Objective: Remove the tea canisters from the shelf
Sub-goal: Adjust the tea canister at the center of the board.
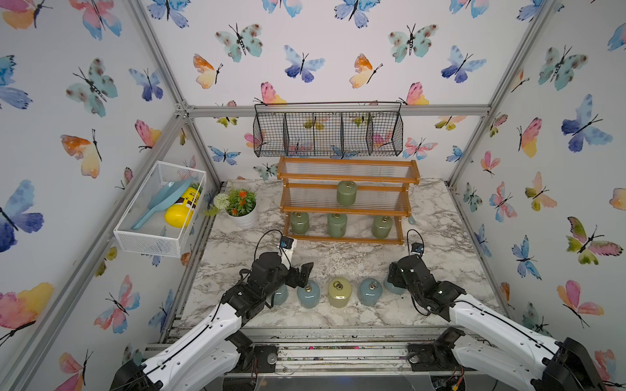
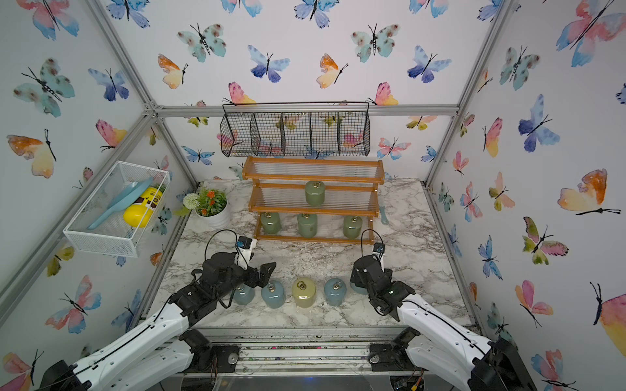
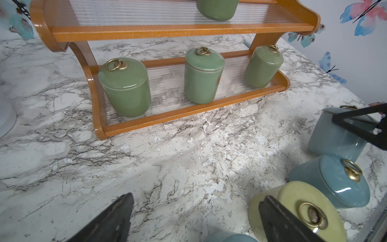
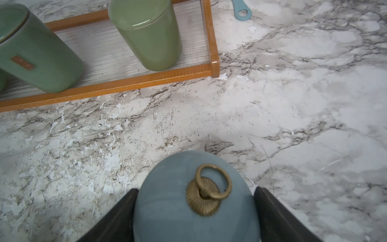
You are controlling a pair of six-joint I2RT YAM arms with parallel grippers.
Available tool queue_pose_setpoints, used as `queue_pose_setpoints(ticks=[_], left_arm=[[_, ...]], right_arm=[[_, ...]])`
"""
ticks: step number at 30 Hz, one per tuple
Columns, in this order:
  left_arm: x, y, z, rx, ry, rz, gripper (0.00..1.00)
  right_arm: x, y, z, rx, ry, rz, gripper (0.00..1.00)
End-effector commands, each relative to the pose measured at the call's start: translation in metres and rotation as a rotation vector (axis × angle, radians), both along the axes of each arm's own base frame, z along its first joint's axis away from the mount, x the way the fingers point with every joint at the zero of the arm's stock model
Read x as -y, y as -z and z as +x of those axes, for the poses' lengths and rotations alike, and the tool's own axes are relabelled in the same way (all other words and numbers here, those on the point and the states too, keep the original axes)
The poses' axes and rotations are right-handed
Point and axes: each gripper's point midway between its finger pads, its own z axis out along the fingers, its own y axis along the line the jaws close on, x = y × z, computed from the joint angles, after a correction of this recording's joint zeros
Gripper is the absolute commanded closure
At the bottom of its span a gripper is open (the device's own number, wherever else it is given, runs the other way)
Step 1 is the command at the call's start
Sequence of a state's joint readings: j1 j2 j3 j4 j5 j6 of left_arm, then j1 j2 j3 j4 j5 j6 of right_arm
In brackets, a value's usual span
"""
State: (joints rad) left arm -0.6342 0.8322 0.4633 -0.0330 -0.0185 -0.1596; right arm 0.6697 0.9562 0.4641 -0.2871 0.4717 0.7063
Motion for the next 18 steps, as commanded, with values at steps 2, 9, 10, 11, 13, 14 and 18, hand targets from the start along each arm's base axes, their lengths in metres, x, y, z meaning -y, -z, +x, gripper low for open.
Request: queue_pose_setpoints(ticks=[2, 9, 10, 11, 13, 14, 18], left_arm=[[0.002, 0.0, 0.0, 0.016, 0.018, -0.005, 0.02], [0.001, 0.0, 0.0, 0.019, 0.014, -0.001, 0.01], [0.001, 0.001, 0.0, 0.019, 0.013, -0.001, 0.02], [0.001, 0.001, 0.001, 0.019, 0.013, 0.0, 0.01], [0.0, 0.0, 0.001, 0.022, 0.01, -0.001, 0.02], [0.0, 0.0, 0.001, 0.021, 0.009, -0.001, 0.02], [0.0, 0.001, 0.0, 0.02, 0.01, -0.001, 0.02]], right_arm=[[0.009, 0.013, -0.008, -0.024, 0.04, -0.029, 0.25], [0.005, 0.012, -0.011, -0.012, 0.022, -0.014, 0.2], [0.005, 0.011, -0.012, -0.012, 0.02, -0.011, 0.2], [0.004, 0.011, -0.012, -0.012, 0.015, -0.009, 0.2], [0.002, 0.01, -0.013, -0.013, 0.003, -0.002, 0.19], [0.0, 0.009, -0.013, -0.013, -0.002, 0.001, 0.19], [-0.003, 0.008, -0.014, -0.02, -0.017, -0.005, 0.19]])
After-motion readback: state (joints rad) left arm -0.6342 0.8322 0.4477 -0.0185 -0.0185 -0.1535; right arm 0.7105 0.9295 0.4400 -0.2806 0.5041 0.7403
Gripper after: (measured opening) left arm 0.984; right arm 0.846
